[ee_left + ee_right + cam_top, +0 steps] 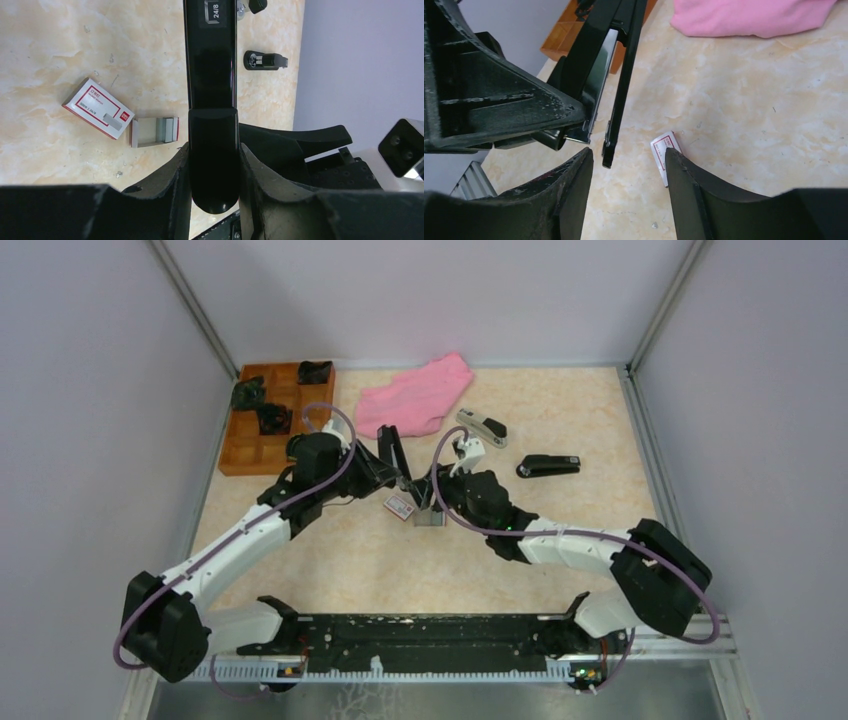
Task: Load the staples into the stapler
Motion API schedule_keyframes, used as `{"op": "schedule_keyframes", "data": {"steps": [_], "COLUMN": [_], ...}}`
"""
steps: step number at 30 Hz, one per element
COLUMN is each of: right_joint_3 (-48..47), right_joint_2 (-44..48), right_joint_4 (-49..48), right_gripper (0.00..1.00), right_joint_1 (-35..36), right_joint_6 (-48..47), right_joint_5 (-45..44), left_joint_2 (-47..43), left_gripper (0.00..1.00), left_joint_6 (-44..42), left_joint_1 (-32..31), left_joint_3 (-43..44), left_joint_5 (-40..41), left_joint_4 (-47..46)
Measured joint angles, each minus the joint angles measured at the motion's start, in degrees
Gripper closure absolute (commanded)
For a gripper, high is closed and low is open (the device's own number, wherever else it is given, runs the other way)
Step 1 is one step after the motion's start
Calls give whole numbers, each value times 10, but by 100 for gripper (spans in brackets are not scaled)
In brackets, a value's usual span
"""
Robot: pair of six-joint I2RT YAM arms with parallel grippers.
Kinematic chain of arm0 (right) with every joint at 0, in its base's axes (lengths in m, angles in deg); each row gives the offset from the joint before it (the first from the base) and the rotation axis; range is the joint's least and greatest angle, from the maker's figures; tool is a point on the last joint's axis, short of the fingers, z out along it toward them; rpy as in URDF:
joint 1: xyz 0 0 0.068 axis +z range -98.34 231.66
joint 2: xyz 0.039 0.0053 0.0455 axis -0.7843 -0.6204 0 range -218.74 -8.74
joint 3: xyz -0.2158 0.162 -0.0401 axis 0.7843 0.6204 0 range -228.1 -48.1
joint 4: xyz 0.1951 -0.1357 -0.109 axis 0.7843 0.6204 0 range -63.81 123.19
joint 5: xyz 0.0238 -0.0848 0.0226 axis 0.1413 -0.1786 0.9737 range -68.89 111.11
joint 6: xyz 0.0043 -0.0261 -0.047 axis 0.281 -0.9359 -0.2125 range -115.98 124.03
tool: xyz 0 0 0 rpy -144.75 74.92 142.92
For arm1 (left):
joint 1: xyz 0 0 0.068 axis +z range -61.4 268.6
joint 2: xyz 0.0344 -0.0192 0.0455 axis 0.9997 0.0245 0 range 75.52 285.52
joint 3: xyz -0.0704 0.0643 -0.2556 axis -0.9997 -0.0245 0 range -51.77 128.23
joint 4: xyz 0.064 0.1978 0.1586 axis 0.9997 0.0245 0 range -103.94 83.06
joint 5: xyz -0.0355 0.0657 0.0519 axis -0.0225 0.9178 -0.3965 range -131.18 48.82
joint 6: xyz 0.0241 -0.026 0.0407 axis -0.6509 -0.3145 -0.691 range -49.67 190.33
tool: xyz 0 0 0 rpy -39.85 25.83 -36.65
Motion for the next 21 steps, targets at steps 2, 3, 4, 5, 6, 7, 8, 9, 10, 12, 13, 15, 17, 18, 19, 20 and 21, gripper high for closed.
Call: {"op": "schedule_keyframes", "data": {"steps": [2,3,4,5,6,7,8,9,10,12,13,15,17,18,19,20,21], "right_joint_3": [0,0,0,0,0,0,0,0,0,0,0,0,0,0,0,0,1], "right_joint_2": [-8,-12,-15,-17,-20,-23,-24,-27,-30,-38,-42,-49,-54,-56,-58,-58,-59], "right_joint_4": [0,0,0,0,-5,-9,-12,-15,-19,-27,-31,-37,-40,-44,-47,-51,-55], "right_gripper": [50,51,53,54,55,55,55,56,56,56,56,58,61,63,66,70,74], "right_joint_1": [0,0,0,0,0,1,2,2,2,2,2,2,2,2,2,2,2], "right_joint_6": [5,8,10,12,14,17,18,19,21,23,23,26,27,28,29,29,29], "right_joint_5": [-6,-9,-12,-14,-17,-19,-22,-23,-24,-26,-26,-26,-26,-26,-26,-26,-26], "left_joint_2": [0,0,0,0,0,1,2,3,4,5,5,6,6,6,6,6,6], "left_gripper": [100,100,100,100,100,100,100,100,100,100,100,100,100,100,100,100,100], "left_joint_6": [6,9,11,13,15,19,21,24,26,30,32,37,40,41,43,45,46], "left_joint_1": [-5,-7,-9,-11,-13,-14,-16,-17,-19,-26,-28,-33,-38,-39,-40,-41,-42], "left_joint_3": [-2,-5,-6,-8,-11,-14,-15,-16,-17,-20,-21,-25,-30,-32,-35,-37,-38], "left_joint_5": [3,4,5,7,9,10,11,12,12,12,12,13,13,14,14,15,15], "left_joint_4": [-4,-8,-11,-14,-19,-24,-27,-29,-31,-39,-42,-50,-62,-66,-71,-75,-77]}}
